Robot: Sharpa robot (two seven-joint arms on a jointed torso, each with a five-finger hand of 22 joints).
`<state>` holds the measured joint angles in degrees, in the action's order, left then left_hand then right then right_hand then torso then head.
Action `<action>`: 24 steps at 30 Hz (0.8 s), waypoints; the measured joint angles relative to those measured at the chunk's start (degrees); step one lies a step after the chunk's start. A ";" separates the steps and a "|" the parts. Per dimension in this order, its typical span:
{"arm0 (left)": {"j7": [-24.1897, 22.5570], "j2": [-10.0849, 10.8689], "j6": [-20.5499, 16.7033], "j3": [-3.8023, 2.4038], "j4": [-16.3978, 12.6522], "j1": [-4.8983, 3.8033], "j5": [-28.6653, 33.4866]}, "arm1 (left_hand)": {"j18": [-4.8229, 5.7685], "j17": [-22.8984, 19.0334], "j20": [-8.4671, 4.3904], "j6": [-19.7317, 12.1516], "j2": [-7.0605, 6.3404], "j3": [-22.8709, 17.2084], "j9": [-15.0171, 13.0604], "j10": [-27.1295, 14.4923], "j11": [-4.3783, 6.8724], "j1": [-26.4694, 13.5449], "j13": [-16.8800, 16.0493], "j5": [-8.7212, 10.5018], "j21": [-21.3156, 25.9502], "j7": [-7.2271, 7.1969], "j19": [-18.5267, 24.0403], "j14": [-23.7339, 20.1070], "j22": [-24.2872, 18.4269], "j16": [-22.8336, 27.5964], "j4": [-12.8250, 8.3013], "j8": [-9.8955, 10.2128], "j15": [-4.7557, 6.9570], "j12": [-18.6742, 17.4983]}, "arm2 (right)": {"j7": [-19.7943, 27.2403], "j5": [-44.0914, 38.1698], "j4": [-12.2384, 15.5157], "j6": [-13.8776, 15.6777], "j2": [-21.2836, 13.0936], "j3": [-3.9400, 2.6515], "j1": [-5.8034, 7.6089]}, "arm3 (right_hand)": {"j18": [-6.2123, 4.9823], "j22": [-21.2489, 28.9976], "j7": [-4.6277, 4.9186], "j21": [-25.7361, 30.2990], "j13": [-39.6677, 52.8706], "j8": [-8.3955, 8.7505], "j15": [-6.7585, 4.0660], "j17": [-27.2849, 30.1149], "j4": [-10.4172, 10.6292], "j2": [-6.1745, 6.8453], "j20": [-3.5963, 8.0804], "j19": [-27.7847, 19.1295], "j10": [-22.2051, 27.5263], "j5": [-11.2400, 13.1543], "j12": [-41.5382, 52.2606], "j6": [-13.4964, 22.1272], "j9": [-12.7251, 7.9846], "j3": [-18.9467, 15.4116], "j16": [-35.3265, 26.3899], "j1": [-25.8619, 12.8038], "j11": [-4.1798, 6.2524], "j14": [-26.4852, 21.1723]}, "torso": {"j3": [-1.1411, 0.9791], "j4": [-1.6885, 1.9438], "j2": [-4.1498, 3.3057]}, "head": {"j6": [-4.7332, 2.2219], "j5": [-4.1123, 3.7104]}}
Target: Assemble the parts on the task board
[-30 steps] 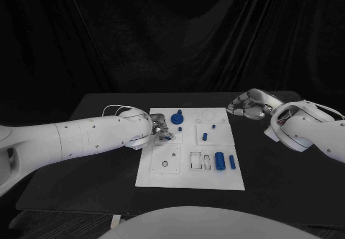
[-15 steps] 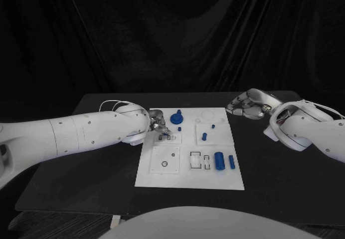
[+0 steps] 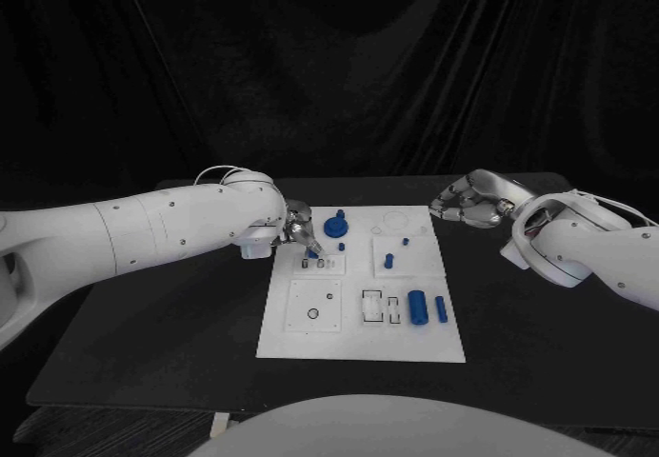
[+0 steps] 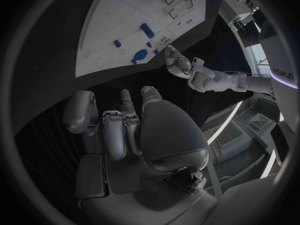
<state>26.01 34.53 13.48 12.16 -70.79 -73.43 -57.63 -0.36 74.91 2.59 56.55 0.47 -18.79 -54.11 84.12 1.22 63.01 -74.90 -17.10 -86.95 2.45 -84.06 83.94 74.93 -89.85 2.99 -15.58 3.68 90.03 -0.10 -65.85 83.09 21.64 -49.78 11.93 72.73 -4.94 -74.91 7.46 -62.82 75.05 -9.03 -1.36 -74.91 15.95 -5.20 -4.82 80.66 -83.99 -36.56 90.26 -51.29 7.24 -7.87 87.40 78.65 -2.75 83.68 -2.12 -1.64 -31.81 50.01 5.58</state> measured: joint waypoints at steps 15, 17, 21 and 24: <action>3.06 -3.74 7.62 0.02 5.45 -0.21 3.93 | 0.00 0.00 0.00 0.02 0.00 -0.07 0.28 0.00 0.00 0.00 0.00 0.47 0.00 -0.01 0.00 0.00 -0.01 0.00 -0.07 0.28 0.00 0.00 | -0.10 0.00 -0.07 -0.54 0.15 0.00 -0.01 | 0.00 0.00 0.00 0.00 0.00 0.00 0.00 0.00 0.01 0.02 0.00 0.00 0.00 0.00 0.05 0.00 0.00 -0.01 0.00 -0.01 0.00 0.00 | 0.02 -0.01 -0.05 | 0.00 0.63; 3.32 -4.24 7.84 0.02 6.08 -0.21 4.13 | 0.00 0.00 0.00 0.02 0.01 -0.06 0.29 0.00 0.00 -0.01 0.00 0.47 0.00 -0.01 0.00 0.00 -0.01 0.00 -0.07 0.28 0.00 0.00 | -0.11 0.00 -0.07 -0.60 0.12 0.00 -0.01 | 0.00 0.00 0.00 0.00 0.00 0.00 0.00 0.00 0.01 0.02 0.00 0.00 0.00 0.00 0.06 0.00 0.00 -0.01 0.00 -0.01 0.00 0.00 | 0.02 -0.01 -0.05 | 0.00 0.60; 3.51 -4.89 7.91 0.02 6.82 -0.21 4.38 | 0.00 0.00 0.00 0.00 0.01 -0.22 0.37 0.00 0.00 -0.01 0.00 0.47 0.00 0.01 0.00 0.00 -0.01 0.00 0.08 0.28 0.00 0.00 | -0.12 0.00 -0.05 -0.67 0.10 0.00 -0.01 | 0.00 0.00 0.00 0.00 0.01 0.00 0.00 0.00 0.01 0.02 0.00 0.00 0.00 0.00 0.06 0.00 0.01 -0.01 0.00 -0.02 0.00 0.00 | 0.01 -0.01 -0.03 | 0.00 0.40; 3.54 -5.11 7.88 0.02 7.12 -0.21 4.48 | 0.00 0.00 0.00 -0.01 0.01 -0.22 0.44 0.00 0.00 -0.01 0.00 0.47 0.00 0.02 0.00 0.00 -0.01 0.00 0.08 0.28 0.00 0.00 | -0.12 0.00 -0.04 -0.71 0.10 0.00 -0.01 | 0.00 0.01 0.00 0.00 0.02 0.00 0.00 0.00 0.01 0.02 0.00 0.00 0.00 0.00 0.06 0.00 0.01 -0.01 0.00 -0.02 0.00 -0.01 | 0.01 -0.01 -0.03 | 0.00 0.37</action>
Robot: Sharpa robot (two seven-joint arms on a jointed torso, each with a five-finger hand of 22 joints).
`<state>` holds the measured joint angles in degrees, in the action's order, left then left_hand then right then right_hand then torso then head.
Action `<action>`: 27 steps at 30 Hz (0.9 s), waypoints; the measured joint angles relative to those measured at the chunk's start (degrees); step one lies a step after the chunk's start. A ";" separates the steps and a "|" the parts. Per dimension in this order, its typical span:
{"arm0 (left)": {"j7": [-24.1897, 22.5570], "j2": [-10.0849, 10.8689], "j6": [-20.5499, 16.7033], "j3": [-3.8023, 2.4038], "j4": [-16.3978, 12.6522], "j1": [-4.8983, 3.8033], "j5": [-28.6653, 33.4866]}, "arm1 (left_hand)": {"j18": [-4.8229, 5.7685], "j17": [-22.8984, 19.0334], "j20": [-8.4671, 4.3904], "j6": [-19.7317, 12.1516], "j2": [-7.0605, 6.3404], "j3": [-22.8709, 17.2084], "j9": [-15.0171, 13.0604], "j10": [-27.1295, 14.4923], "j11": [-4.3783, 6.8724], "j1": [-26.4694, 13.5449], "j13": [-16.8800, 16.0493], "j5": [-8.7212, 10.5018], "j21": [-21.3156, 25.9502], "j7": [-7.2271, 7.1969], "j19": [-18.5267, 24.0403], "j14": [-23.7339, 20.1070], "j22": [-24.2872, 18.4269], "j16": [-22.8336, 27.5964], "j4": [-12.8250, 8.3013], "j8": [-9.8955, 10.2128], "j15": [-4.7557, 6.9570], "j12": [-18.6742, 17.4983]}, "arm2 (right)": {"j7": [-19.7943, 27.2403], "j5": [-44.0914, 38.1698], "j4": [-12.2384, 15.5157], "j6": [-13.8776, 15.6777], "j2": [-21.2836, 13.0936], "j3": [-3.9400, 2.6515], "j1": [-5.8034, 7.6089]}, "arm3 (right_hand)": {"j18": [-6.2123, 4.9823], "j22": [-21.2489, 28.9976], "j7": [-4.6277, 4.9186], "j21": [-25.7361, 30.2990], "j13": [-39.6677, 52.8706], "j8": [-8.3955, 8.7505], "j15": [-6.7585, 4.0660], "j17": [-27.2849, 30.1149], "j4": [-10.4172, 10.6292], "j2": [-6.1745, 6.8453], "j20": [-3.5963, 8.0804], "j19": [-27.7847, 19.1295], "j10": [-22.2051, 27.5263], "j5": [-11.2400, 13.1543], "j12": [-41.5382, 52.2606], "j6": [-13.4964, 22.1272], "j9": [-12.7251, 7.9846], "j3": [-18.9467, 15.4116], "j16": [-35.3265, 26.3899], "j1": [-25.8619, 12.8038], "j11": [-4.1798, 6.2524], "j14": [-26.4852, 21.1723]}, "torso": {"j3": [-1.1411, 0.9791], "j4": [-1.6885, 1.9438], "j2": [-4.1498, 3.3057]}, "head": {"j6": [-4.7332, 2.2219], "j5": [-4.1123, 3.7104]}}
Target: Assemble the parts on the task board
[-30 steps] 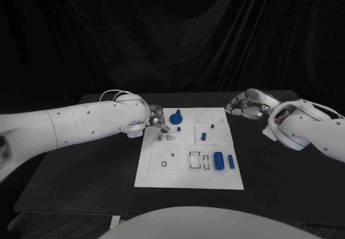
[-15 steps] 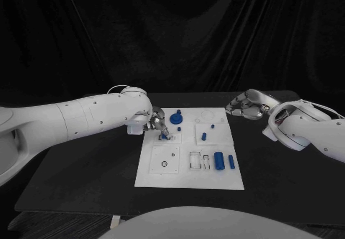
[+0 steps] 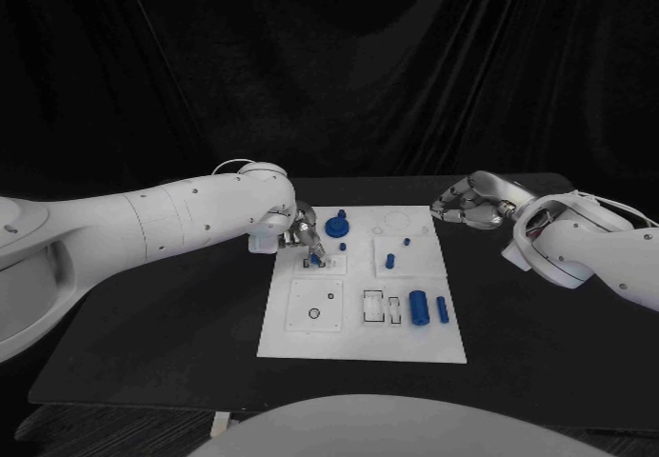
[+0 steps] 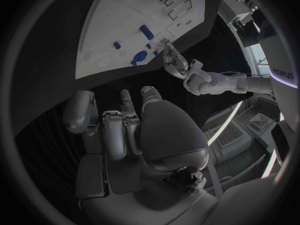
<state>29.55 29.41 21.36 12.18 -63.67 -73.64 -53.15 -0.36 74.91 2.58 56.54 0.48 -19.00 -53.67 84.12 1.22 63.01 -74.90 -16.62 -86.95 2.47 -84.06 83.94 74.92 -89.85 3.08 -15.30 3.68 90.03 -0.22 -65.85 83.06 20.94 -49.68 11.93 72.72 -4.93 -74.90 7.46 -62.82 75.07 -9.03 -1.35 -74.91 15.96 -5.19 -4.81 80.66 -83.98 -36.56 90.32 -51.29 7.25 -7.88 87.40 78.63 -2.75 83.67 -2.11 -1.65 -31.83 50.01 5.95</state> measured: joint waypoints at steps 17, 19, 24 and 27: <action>-0.16 -1.67 -0.32 -0.01 1.81 0.58 -0.56 | 0.00 0.00 0.00 0.02 0.00 -0.16 0.26 0.00 0.00 0.00 0.00 0.00 0.00 0.05 0.00 0.00 0.00 0.00 0.17 0.45 0.00 0.00 | 0.00 0.00 0.09 -0.13 -0.02 0.00 0.00 | 0.00 -0.04 0.00 0.32 0.02 0.00 0.00 0.00 0.16 -0.10 0.00 0.00 0.00 0.00 -0.15 0.00 -0.06 0.16 0.00 0.10 0.00 0.00 | 0.00 0.01 -0.01 | 0.00 -0.12; -0.17 -1.70 -0.32 0.00 1.86 0.64 -0.62 | 0.00 0.00 0.00 0.07 0.00 -0.16 0.26 0.00 0.00 0.00 0.00 0.00 0.00 0.11 0.00 0.00 -0.01 0.00 0.17 0.45 0.00 0.00 | 0.00 0.00 0.11 -0.13 -0.02 0.00 0.00 | 0.00 -0.04 0.00 0.32 0.02 0.00 0.00 0.00 0.16 -0.11 0.00 0.00 0.00 0.00 -0.15 0.00 -0.05 0.16 0.00 0.11 0.00 0.00 | 0.00 0.01 -0.01 | 0.00 -0.12; -0.21 -1.70 -0.33 0.01 2.04 0.81 -0.74 | 0.00 0.00 0.00 0.07 0.00 -0.15 0.27 0.00 0.00 0.00 0.00 0.00 0.00 0.12 0.00 0.00 -0.01 0.00 0.17 0.45 0.00 0.00 | 0.00 0.00 0.12 -0.15 -0.03 0.00 -0.01 | 0.00 -0.04 0.00 0.32 0.02 0.00 0.01 0.00 0.16 -0.23 0.00 0.00 0.00 0.00 -0.11 0.00 -0.05 0.16 0.00 0.23 0.00 -0.01 | -0.01 0.02 0.00 | 0.00 -0.13; -0.24 -1.70 -0.40 0.01 2.17 0.88 -0.77 | 0.00 0.00 0.00 0.07 0.00 -0.15 0.32 0.00 0.00 0.00 0.00 0.01 0.00 0.12 0.00 0.00 -0.01 0.00 0.17 0.45 0.00 0.00 | 0.00 0.00 0.12 -0.17 -0.03 0.00 -0.02 | 0.00 -0.03 0.00 0.32 0.02 0.00 0.01 0.00 0.16 -0.24 0.00 0.00 0.00 0.00 -0.07 0.00 -0.05 0.16 0.00 0.24 0.00 -0.01 | -0.01 0.02 -0.01 | 0.00 -0.05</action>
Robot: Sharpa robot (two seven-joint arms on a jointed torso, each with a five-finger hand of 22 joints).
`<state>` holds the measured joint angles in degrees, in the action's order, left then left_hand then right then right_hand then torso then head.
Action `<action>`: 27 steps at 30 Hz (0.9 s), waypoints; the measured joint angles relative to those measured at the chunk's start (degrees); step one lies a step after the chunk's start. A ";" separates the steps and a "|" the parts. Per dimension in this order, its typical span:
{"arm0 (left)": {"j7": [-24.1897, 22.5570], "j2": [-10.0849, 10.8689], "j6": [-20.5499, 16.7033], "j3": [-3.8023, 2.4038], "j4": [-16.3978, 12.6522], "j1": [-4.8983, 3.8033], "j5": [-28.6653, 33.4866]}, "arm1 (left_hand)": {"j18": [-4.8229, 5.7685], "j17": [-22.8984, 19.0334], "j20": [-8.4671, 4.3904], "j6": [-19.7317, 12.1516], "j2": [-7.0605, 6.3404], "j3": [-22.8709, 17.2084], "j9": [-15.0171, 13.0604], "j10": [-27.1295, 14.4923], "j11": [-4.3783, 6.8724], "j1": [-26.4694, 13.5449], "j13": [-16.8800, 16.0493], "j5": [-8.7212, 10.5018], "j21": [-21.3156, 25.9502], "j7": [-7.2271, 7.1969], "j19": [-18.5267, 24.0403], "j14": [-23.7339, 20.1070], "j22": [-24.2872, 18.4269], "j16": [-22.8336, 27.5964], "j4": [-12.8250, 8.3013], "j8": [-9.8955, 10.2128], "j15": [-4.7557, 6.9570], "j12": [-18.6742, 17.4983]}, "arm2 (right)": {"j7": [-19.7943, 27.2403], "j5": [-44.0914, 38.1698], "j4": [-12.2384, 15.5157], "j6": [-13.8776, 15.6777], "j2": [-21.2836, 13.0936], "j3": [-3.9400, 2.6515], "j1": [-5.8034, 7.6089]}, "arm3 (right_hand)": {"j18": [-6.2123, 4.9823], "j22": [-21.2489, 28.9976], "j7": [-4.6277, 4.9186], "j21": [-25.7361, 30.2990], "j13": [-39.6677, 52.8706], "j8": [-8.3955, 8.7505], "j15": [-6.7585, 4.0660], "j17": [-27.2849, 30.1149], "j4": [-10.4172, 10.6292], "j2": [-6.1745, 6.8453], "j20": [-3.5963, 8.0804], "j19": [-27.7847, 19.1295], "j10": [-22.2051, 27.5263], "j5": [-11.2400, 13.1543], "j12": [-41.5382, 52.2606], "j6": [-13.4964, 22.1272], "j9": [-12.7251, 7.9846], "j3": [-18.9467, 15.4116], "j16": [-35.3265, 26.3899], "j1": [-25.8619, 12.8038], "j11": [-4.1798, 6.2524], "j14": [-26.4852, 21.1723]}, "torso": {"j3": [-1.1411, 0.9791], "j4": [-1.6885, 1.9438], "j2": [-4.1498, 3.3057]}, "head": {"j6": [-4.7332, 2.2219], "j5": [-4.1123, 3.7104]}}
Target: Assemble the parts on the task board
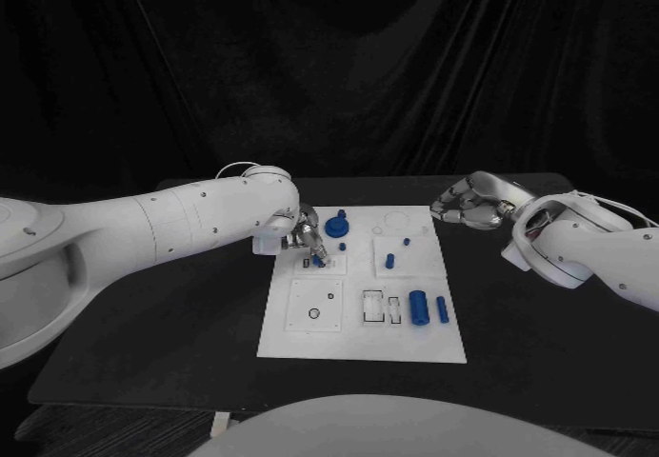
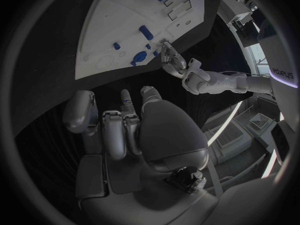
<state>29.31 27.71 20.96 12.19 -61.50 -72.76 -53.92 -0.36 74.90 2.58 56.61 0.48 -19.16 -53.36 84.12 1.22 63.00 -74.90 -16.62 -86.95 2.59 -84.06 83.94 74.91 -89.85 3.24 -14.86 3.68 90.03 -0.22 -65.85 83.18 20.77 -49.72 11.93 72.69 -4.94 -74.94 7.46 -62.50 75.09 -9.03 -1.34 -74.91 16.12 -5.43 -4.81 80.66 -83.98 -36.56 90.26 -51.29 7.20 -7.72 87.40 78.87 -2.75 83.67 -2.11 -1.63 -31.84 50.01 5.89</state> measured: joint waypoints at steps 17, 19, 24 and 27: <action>-0.25 -0.31 -0.60 0.00 0.58 0.33 -0.13 | 0.00 0.00 0.00 -0.09 0.00 -0.15 0.16 0.00 0.00 0.00 0.00 0.00 0.29 0.10 0.00 0.00 0.00 0.00 0.16 0.22 0.00 0.00 | 0.00 0.00 0.03 -0.12 -0.06 0.00 -0.12 | 0.00 0.01 0.00 0.26 -0.02 0.00 0.00 0.00 0.00 0.11 -0.12 -0.12 0.00 0.00 0.06 0.00 0.00 0.00 -0.22 0.10 0.00 0.00 | 0.00 0.01 0.02 | 0.00 -0.09; -0.29 -0.41 -0.66 0.00 0.69 0.42 -0.14 | 0.01 0.00 0.00 -0.10 0.00 -0.16 0.25 0.00 0.00 0.00 0.00 0.42 0.30 0.10 0.00 0.00 0.00 0.00 0.16 0.24 0.00 0.00 | 0.00 0.00 0.03 -0.14 -0.06 0.00 -0.13 | 0.00 0.01 0.00 0.27 -0.04 0.00 0.00 0.00 0.00 0.23 -0.21 -0.21 0.00 0.00 -0.05 0.00 0.01 0.00 -0.22 0.22 0.00 0.00 | 0.00 0.01 0.02 | 0.00 -0.05; -0.36 -0.68 -0.77 0.00 0.87 0.67 -0.15 | 0.00 0.00 0.00 -0.10 0.00 -0.15 0.51 0.00 0.00 0.00 0.00 1.54 0.30 0.11 0.00 0.00 0.00 0.00 0.16 0.60 0.00 0.00 | 0.00 0.00 0.03 -0.20 -0.06 0.00 -0.15 | 0.00 0.01 0.00 0.48 -0.04 0.00 0.00 0.00 0.00 0.23 -0.21 -0.20 0.00 0.00 -0.16 0.00 0.01 0.00 -0.22 0.21 0.00 0.00 | 0.00 0.00 0.02 | 0.00 0.03; -0.37 -0.85 -0.87 0.00 1.05 0.81 -0.17 | 0.00 0.00 0.00 -0.10 0.00 -0.15 0.51 0.00 0.00 0.00 0.00 1.54 0.30 0.11 0.00 0.00 0.00 0.00 0.16 0.60 0.00 0.00 | 0.00 0.00 0.03 -0.25 -0.06 0.00 -0.17 | 0.00 0.02 0.00 0.48 -0.04 0.00 0.00 0.00 0.00 0.23 -0.21 -0.20 0.00 0.00 -0.16 0.00 0.01 0.00 -0.22 0.21 0.00 0.00 | 0.00 -0.01 0.02 | 0.00 0.07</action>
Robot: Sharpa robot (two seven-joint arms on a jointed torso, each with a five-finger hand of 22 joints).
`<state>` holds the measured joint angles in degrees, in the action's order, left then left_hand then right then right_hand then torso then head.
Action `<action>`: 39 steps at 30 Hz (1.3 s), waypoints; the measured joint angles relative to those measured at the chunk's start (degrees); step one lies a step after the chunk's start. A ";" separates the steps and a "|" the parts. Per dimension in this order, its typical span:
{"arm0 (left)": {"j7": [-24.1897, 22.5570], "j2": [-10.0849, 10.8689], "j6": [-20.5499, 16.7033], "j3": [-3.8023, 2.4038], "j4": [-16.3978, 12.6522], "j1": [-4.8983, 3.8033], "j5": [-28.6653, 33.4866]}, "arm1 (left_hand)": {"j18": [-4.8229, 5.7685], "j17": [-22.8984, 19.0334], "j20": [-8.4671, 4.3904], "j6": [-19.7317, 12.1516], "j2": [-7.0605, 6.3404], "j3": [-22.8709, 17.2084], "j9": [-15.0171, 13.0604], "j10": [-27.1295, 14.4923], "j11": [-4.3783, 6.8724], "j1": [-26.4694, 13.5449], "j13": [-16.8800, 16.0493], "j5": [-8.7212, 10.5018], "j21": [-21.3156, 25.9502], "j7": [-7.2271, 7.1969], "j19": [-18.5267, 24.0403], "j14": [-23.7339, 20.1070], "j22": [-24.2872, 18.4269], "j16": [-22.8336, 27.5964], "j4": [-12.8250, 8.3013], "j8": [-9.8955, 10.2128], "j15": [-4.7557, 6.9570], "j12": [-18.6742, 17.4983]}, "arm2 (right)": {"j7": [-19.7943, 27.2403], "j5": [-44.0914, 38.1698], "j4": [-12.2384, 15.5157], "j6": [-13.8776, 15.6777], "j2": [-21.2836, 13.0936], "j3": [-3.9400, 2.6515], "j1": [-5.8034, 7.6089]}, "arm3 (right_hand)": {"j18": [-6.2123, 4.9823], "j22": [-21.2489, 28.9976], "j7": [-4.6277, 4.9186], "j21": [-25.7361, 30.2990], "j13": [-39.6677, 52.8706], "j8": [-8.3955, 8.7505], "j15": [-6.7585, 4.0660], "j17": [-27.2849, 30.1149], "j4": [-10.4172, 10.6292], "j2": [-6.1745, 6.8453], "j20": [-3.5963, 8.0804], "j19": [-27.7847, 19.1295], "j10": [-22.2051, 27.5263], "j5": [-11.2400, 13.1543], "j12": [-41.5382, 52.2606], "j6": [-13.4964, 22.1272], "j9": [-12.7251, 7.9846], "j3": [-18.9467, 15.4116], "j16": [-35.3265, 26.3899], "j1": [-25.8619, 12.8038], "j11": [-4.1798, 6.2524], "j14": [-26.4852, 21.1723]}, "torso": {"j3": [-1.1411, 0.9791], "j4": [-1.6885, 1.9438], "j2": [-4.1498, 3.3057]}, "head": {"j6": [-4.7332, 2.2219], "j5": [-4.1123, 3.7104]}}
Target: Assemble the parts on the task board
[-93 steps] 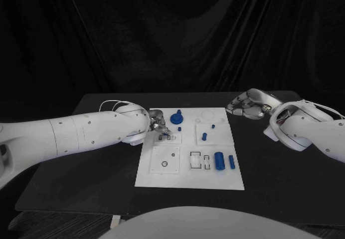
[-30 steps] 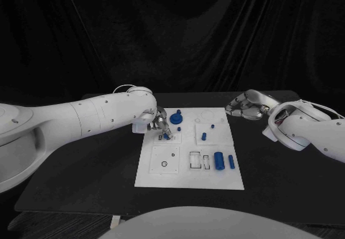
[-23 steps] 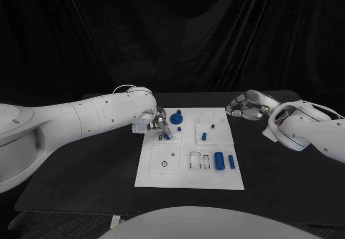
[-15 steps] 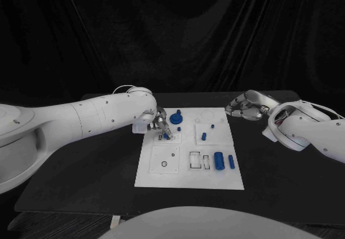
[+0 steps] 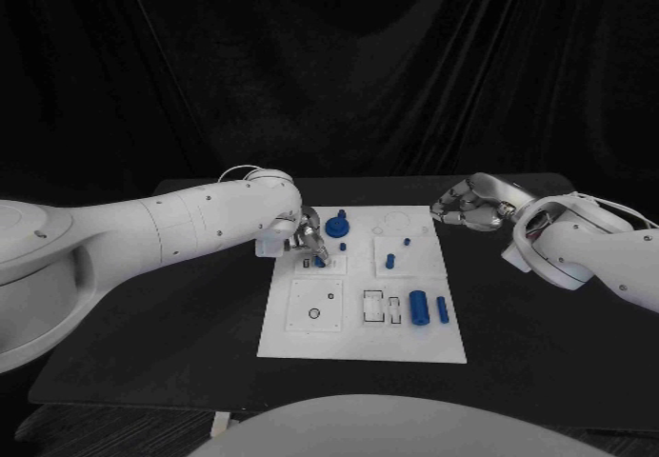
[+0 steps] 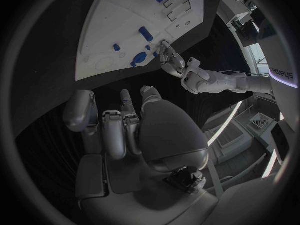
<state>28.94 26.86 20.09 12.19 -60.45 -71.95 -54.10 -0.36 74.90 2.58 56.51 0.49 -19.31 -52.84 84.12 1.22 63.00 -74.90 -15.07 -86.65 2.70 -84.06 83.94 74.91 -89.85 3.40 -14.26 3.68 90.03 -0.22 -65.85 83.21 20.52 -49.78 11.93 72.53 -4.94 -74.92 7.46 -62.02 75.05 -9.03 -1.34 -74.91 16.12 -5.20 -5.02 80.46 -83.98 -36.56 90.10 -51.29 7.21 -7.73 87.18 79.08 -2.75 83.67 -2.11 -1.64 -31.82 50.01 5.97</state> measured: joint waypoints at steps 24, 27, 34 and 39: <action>-0.06 -0.36 -0.71 -0.19 0.92 0.45 0.09 | 0.00 0.04 0.00 0.33 0.89 1.08 0.93 -0.19 -0.19 -0.91 0.00 6.51 0.67 0.28 0.00 0.00 0.00 0.00 1.07 1.16 0.00 0.00 | -0.06 0.00 -0.11 -0.55 0.12 0.00 -0.15 | 0.00 0.01 0.00 0.22 0.04 0.00 0.00 0.00 -0.17 0.01 0.00 0.00 0.00 0.00 0.04 0.00 -0.05 0.17 -0.22 -0.01 0.00 0.00 | -0.01 0.00 0.01 | 0.00 0.21; 0.00 -0.36 -0.93 -0.16 0.94 0.50 0.04 | 0.00 0.04 0.21 0.34 0.67 1.84 1.10 -0.21 -0.21 -1.75 0.00 8.59 0.67 0.27 0.21 0.00 0.00 0.00 1.83 1.39 0.00 0.00 | -0.06 0.00 -0.12 -0.64 0.13 0.00 -0.16 | 0.00 0.01 0.00 0.21 0.02 0.00 0.00 0.00 -0.17 0.01 0.00 0.00 0.00 0.00 0.12 0.00 -0.05 0.16 -0.22 -0.01 0.00 0.00 | -0.01 0.02 0.01 | 0.00 0.18; 0.34 -0.37 -1.28 -0.15 0.86 0.55 0.01 | 0.00 0.04 0.42 0.21 0.35 4.15 1.31 -0.15 -0.53 -3.73 0.00 10.21 0.67 0.81 -0.01 0.21 0.00 0.00 3.51 1.79 -0.21 0.00 | -0.08 0.00 -0.13 -0.84 0.13 0.00 -0.19 | 0.00 0.01 0.00 0.21 0.02 0.00 0.00 0.00 -0.17 0.01 0.00 0.00 0.00 0.00 -0.12 0.00 -0.05 0.16 -0.22 -0.01 0.00 0.00 | -0.01 0.02 0.03 | 0.00 0.24; 0.60 -0.36 -1.35 -0.19 0.80 0.56 0.03 | 0.00 0.04 0.42 0.21 0.31 5.58 1.52 -0.22 -0.60 -5.30 0.00 10.91 0.67 0.82 -0.01 0.01 0.00 0.00 4.60 2.02 -0.41 0.00 | -0.11 0.00 -0.14 -0.98 0.12 0.00 -0.24 | 0.01 0.01 0.00 0.21 0.01 0.00 0.20 0.00 -0.01 0.02 0.21 -0.20 0.00 0.00 -0.12 0.00 -0.05 0.33 -0.21 -0.02 0.00 0.19 | -0.01 0.01 0.02 | 0.00 0.27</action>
<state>29.53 26.51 18.74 12.00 -59.65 -71.39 -54.07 -0.36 74.94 3.01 56.72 0.79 -13.73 -51.33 83.90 0.62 57.70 -74.90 -4.16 -85.98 3.51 -84.06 83.95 74.90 -89.85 8.00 -12.24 3.26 90.03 -0.33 -65.85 83.06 19.53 -49.65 11.93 72.28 -4.93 -74.91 7.46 -61.80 75.07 -9.03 -1.14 -74.91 16.12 -5.18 -4.81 80.25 -83.98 -36.56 89.98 -51.29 7.16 -7.40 86.97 79.07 -2.76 83.86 -2.12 -1.63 -31.80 50.01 6.24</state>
